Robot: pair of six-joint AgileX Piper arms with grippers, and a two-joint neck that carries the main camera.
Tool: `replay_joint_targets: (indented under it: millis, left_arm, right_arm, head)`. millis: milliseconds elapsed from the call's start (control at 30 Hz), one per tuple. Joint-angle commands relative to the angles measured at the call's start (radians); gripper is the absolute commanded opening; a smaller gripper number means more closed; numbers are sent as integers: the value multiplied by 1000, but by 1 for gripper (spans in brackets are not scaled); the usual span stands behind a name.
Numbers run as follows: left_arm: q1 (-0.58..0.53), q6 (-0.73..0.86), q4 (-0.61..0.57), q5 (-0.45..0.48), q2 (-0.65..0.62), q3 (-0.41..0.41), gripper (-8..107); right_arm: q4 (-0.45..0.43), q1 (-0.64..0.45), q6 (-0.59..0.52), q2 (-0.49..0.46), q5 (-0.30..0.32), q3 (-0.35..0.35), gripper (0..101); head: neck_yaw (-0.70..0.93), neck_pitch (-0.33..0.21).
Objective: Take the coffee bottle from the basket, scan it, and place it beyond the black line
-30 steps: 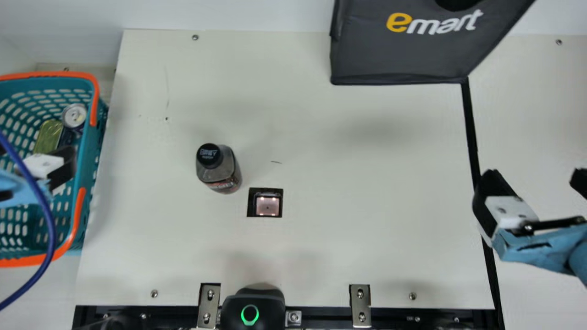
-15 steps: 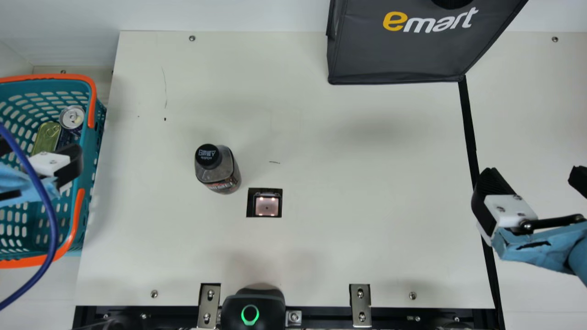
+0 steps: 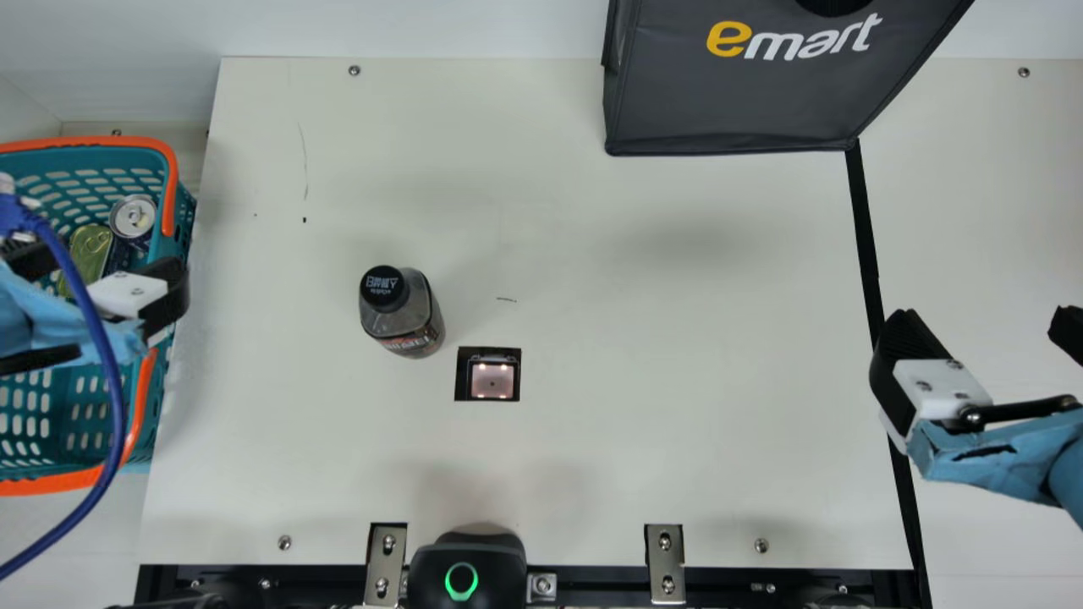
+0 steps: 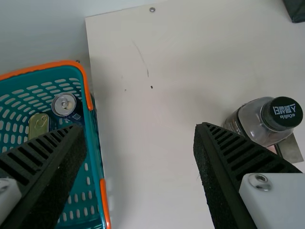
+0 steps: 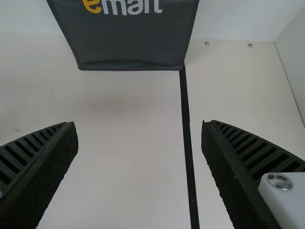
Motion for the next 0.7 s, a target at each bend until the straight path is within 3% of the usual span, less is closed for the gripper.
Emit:
replay_joint_targets:
  millis: [0,667]
  left_arm:
    - [-26,-6,10,-17,2,9,90]
    - [-298,-217,163,-108,43,65,90]
  right_arm:
    - [0,0,0,0,0,0,91]
    - [0,0,0,0,0,0,91]
  head:
    - [2,-27]
    - [2,-27]
